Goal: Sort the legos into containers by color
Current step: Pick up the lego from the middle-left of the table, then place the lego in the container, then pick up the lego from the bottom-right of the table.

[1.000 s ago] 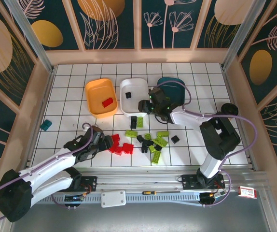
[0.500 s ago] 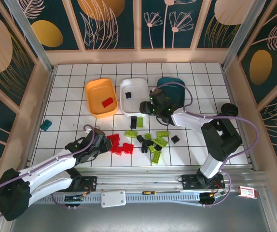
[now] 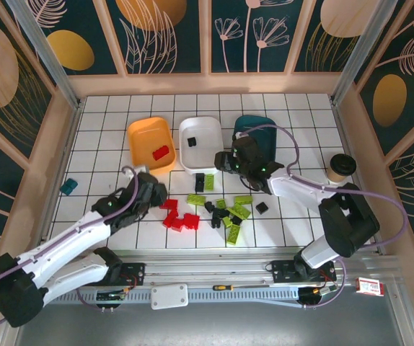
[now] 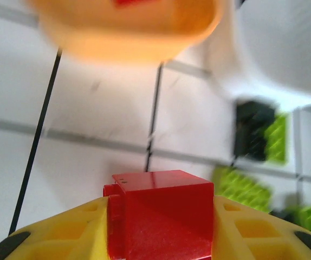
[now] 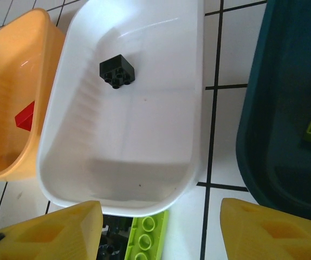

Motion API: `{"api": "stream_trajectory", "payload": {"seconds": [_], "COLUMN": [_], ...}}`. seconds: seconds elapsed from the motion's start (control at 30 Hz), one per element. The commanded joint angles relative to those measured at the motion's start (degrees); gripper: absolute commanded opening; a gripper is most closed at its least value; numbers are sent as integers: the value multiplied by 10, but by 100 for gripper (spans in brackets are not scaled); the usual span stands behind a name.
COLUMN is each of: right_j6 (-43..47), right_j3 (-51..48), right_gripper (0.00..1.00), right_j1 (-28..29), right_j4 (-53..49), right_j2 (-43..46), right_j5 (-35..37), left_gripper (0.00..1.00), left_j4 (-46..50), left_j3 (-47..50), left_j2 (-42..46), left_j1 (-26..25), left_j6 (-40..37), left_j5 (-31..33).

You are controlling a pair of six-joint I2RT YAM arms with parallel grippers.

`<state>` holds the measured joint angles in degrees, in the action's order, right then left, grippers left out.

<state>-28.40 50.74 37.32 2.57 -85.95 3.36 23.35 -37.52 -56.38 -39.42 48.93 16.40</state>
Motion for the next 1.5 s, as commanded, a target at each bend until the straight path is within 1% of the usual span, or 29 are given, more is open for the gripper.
{"api": "stream_trajectory", "payload": {"seconds": [0.0, 0.03, 0.17, 0.33, 0.5, 0.57, 0.7, 0.77, 0.83, 0.93, 1.03, 1.13, 1.2, 1.3, 1.47], "right_j6": [-14, -15, -18, -22, -27, -33, -48, -57, -67, -82, -97, -111, -121, -130, -140], "right_j3": [-28, -35, -58, -100, -131, -144, -172, -183, -194, -211, -226, -239, -249, -262, -276], "right_gripper": [59, 59, 59, 60, 60, 60, 61, 61, 61, 62, 63, 64, 63, 62, 60], "right_j1": [-4, -4, -4, -4, -4, -4, -4, -4, -4, -6, -6, -9, -14, -21, -21], "right_j4": [9, 6, -11, -32, -56, -65, -78, -91, -110, -138, -166, -186, -193, -193, -200], "right_j2": [39, 46, 75, 131, 176, 192, 227, 242, 259, 280, 296, 303, 300, 288, 271], "right_j5": [20, 21, 30, 45, 51, 53, 56, 61, 68, 84, 101, 115, 118, 104, 90], "left_gripper": [38, 38, 38, 37, 36, 37, 44, 51, 62, 77, 88, 98, 99, 99, 99], "left_j4": [-43, -64, -102, -119, -117, -115, -102, -96, -98, -109, -129, -160, -182, -197, -212], "left_j3": [-74, -91, -172, -257, -312, -328, -362, -374, -377, -364, -335, -278, -229, -160, -39], "left_j2": [-67, -93, -199, -328, -414, -445, -488, -497, -492, -455, -389, -309, -253, -185, -81], "left_j1": [42, 64, 118, 177, 207, 212, 214, 214, 214, 214, 212, 200, 181, 149, 135], "left_j6": [-67, -80, -121, -141, -141, -140, -145, -145, -142, -136, -126, -109, -96, -80, -43], "left_j5": [50, 45, 77, 66, 59, 59, 61, 59, 47, 21, -25, -75, -99, -114, -137]}}
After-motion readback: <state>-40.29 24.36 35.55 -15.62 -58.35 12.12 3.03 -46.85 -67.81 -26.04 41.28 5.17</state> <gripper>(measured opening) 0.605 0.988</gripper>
